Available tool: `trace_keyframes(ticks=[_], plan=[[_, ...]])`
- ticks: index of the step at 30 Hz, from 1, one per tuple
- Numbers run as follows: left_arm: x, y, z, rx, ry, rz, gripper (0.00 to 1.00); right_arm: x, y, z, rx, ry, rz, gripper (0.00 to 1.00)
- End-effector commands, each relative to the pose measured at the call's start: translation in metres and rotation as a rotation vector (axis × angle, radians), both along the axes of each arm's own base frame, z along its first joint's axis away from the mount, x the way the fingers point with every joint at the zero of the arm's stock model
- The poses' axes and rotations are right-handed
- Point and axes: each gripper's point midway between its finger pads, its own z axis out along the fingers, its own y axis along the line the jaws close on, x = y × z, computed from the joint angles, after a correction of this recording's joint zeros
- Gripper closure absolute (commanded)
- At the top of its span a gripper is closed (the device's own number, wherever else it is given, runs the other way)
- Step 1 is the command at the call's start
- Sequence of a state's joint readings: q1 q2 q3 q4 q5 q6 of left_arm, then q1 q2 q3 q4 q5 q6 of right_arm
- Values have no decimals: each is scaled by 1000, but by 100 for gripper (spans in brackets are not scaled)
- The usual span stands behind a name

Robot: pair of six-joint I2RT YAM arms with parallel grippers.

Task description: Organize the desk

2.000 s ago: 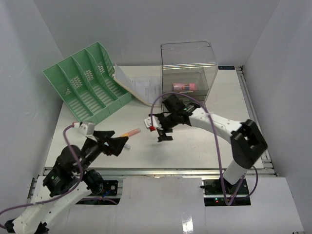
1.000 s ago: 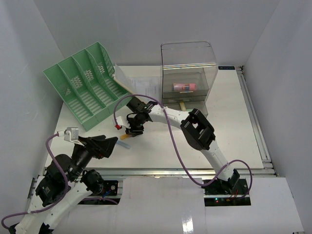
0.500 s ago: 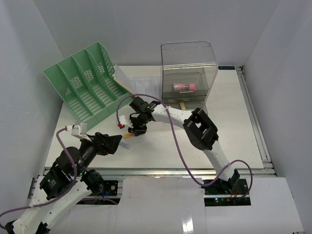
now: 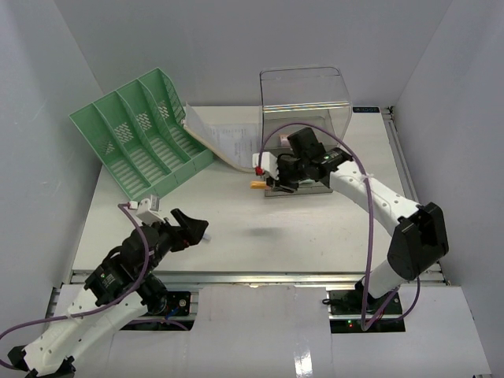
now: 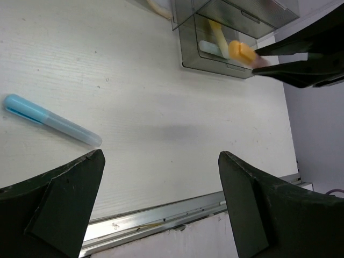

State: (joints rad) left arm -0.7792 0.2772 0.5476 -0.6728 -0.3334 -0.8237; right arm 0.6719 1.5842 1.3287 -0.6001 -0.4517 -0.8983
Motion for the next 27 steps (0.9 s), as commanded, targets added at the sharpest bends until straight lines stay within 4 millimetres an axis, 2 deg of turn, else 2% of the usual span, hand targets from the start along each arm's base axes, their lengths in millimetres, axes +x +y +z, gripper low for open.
trace_keyframes(ticks=[1,5,6,8,10,14,18,22,25,27], plan=[[3,-5,-17,-26,90,42,2,48,-63,-7,-128,-146,-135,92],[8,-9,-40,16,196,81,2,89,-106,-24,-234,-209,-229,91],[8,-10,-43,23,211,85,3,96,-112,-21,-233,-222,-244,91],[11,-13,-46,26,228,88,4,111,-120,-28,-239,-210,-268,91],[12,-16,-52,42,248,86,5,125,-125,-26,-235,-219,-286,89],[14,-21,-63,67,289,76,5,137,-123,-41,-247,-206,-281,83],[14,-24,-79,73,333,70,5,140,-122,-51,-253,-178,-294,63],[12,-23,-93,67,376,81,6,128,-118,-37,-203,-173,-296,42],[13,-21,-102,73,406,101,6,114,-114,-16,-135,-175,-295,36],[15,-19,-106,73,426,121,6,103,-110,-11,-95,-155,-288,35]])
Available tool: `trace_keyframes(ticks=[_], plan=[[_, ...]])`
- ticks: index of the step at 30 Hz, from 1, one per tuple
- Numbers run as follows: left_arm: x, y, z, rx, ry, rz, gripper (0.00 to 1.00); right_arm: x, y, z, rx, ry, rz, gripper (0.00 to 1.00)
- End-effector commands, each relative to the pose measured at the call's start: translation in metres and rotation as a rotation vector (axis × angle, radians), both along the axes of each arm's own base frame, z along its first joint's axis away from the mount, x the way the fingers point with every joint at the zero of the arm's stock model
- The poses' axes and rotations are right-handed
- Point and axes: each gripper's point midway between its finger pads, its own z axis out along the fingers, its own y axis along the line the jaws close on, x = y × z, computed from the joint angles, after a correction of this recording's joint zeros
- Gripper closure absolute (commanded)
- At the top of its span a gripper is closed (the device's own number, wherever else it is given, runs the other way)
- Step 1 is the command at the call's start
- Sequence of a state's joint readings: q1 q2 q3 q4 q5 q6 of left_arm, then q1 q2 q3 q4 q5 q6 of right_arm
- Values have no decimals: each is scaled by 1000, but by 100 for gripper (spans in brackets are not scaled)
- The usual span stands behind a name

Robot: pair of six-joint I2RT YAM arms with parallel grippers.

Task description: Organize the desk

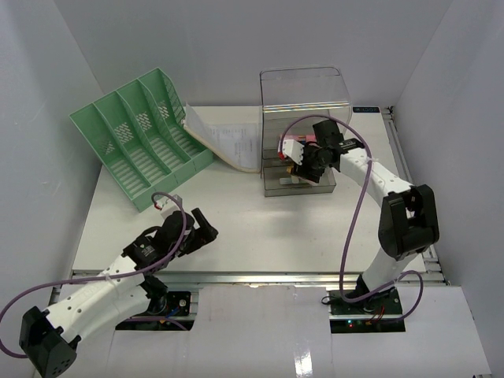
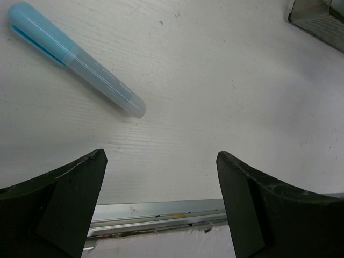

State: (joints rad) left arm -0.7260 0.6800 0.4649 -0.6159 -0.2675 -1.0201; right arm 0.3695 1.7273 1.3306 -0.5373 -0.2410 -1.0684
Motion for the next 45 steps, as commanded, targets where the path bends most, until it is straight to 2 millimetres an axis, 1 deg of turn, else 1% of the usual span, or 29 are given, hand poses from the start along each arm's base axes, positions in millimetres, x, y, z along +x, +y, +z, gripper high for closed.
trace_keyframes(ticks=[1,2,3,6,7,10,12,13,15,16,19,24,26,30,32,35,37,39,40,43,45], plan=[[5,-2,-7,-25,41,42,6,-24,19,50,179,-38,31,34],[5,-1,-9,-23,54,53,7,-31,21,56,210,-29,40,34],[6,2,-10,-22,70,76,8,-46,29,68,271,-15,78,34],[6,8,-18,1,118,131,13,-92,42,88,415,62,151,34],[7,10,-20,7,131,152,17,-106,46,84,454,113,173,34],[11,16,-24,28,174,202,23,-142,49,88,543,160,218,34],[13,21,-31,58,223,239,23,-157,50,82,576,196,228,34],[17,21,-29,62,234,256,23,-163,51,81,593,209,238,34],[22,28,-34,89,277,313,22,-171,50,73,610,225,232,34],[24,31,-36,101,298,337,22,-174,49,71,616,227,230,34],[33,34,-43,125,333,369,23,-175,47,76,624,200,233,34],[43,35,-48,135,351,373,32,-179,45,80,642,193,241,34],[44,36,-52,146,364,372,38,-180,44,81,645,188,245,34],[42,38,-60,151,380,371,55,-182,43,83,649,177,250,34],[43,37,-61,149,381,371,58,-182,41,84,651,169,249,34],[45,35,-62,147,386,366,70,-182,40,86,658,162,250,34],[45,35,-62,147,386,358,75,-183,39,87,662,159,253,34],[45,33,-59,141,377,345,84,-183,38,88,666,154,253,34],[46,32,-57,134,370,336,87,-183,38,89,667,152,254,34],[50,24,-42,90,332,287,96,-184,37,91,674,148,255,34],[54,15,-27,56,285,224,99,-185,37,92,679,146,258,34]])
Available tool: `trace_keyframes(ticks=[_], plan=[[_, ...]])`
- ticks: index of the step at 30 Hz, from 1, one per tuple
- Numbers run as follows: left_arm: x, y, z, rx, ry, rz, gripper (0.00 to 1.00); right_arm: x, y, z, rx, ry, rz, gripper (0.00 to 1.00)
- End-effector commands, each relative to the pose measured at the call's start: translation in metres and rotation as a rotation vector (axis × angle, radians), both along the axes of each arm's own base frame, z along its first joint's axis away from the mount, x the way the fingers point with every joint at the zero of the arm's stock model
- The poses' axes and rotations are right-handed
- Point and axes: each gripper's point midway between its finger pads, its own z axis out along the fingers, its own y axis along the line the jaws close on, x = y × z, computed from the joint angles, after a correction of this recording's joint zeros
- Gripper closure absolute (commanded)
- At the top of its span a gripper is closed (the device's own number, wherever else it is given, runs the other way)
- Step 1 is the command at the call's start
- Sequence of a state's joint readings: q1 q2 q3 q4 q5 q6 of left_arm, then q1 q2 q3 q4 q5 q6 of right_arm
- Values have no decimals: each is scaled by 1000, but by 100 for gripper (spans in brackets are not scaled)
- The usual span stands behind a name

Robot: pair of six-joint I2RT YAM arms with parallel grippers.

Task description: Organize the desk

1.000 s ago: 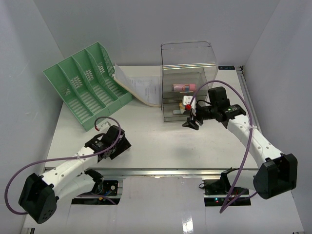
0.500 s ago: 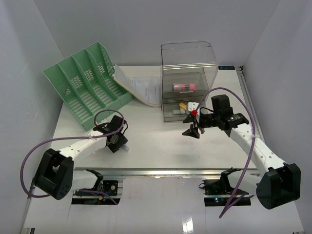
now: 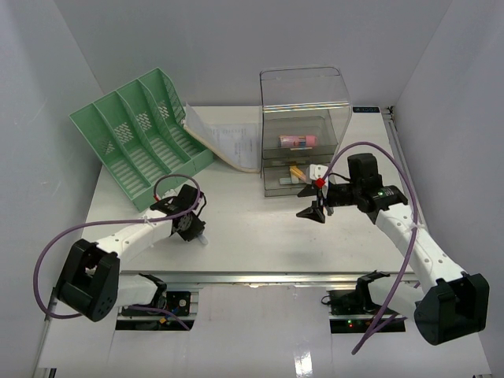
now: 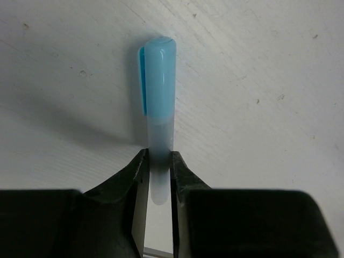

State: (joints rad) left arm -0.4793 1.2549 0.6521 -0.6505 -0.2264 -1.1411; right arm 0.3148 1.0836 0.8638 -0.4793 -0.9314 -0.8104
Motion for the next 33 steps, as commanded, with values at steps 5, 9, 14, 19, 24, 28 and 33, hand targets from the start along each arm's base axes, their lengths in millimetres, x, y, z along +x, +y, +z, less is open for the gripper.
trace_keyframes(ticks=[5,9,14,19,24,28,33], plan=[[19,-58,71,-242,-227,-332,100,-6,-1,12,50,-29,18,34],[25,-101,108,-372,-392,-593,100,-5,-4,16,60,-37,10,34],[35,-155,136,-379,-505,-962,100,-1,-10,18,71,-40,-13,34],[57,-211,149,-254,-594,-1318,100,2,-17,20,86,-34,-33,34],[91,-247,149,-69,-679,-1563,100,5,-23,20,97,-31,-53,34],[116,-261,142,17,-712,-1647,100,5,-25,19,103,-27,-56,34],[151,-274,123,116,-692,-1657,100,6,-26,20,106,-25,-58,34]])
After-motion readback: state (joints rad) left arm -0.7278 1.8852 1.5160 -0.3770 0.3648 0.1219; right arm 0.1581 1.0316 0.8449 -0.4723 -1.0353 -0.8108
